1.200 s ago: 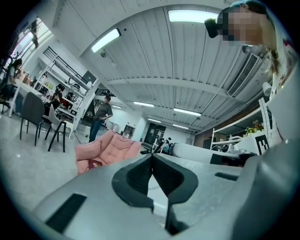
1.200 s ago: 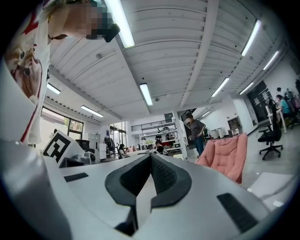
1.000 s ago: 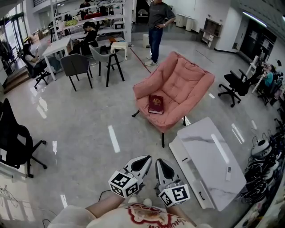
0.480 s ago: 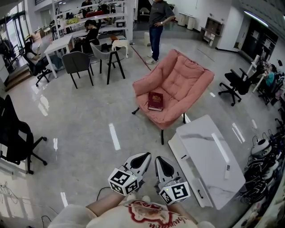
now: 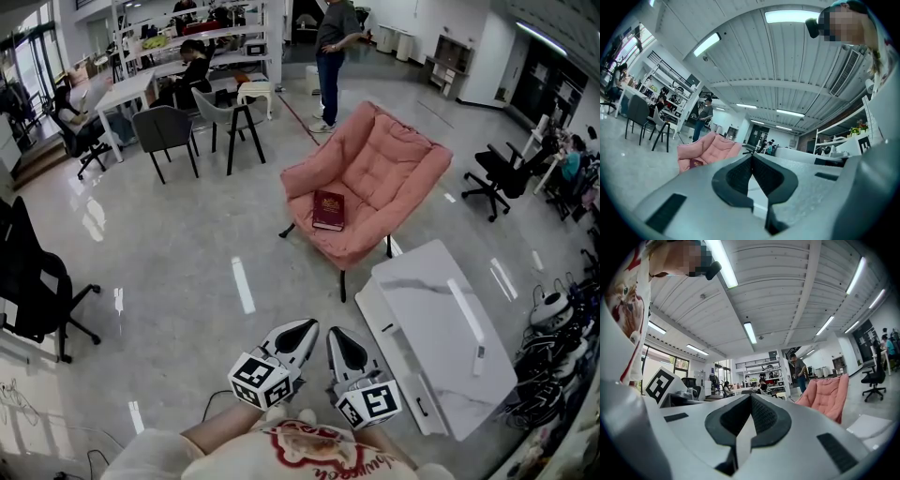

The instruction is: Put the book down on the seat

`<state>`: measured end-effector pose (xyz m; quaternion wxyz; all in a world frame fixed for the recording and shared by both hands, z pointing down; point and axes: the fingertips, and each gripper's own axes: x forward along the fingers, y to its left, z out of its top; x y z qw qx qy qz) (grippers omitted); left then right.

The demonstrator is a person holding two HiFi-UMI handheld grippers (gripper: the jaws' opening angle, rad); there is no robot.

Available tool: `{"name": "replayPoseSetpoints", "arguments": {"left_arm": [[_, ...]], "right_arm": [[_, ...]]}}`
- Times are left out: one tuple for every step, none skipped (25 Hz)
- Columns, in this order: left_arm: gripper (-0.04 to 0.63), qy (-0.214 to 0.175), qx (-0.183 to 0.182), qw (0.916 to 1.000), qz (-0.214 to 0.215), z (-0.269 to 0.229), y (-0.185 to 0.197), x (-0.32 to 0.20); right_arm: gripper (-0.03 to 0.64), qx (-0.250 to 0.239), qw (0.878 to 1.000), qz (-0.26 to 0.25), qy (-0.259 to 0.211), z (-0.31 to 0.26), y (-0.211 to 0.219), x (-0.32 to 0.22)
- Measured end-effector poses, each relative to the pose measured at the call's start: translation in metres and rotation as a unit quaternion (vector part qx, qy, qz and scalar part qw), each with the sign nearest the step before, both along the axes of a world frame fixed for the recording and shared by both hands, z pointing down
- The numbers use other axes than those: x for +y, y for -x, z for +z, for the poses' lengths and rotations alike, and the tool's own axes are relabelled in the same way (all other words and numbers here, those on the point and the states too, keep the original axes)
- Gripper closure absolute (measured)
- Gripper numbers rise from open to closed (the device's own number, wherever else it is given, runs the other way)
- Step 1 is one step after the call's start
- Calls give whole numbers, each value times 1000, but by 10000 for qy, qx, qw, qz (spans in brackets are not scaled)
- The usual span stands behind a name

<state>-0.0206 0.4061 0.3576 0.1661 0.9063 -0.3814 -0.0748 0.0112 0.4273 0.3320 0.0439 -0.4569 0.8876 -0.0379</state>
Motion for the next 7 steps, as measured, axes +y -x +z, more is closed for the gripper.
{"name": "replayPoseSetpoints", "arguments": {"left_arm": [[591, 9, -3, 10000, 2, 0, 0, 1], [591, 11, -6, 10000, 2, 0, 0, 1], [591, 9, -10, 10000, 1, 0, 1, 1], [591, 7, -13, 10000, 0, 1, 1, 1], [591, 5, -15, 10000, 1, 1, 1, 1], [591, 5, -14, 10000, 3, 2, 1, 1], [591, 5, -14, 10000, 6, 2, 1, 1]], "right_arm": [[615, -7, 10000, -5, 4, 0, 0, 1], [615, -11, 10000, -16, 1, 0, 1, 1], [614, -10, 10000, -31, -8, 0, 2, 1], [615, -4, 10000, -44, -16, 0, 3, 1], [615, 4, 10000, -55, -22, 0, 3, 1], [615, 11, 10000, -64, -23, 1, 4, 1], [615, 18, 10000, -72, -24, 2, 5, 1]]}}
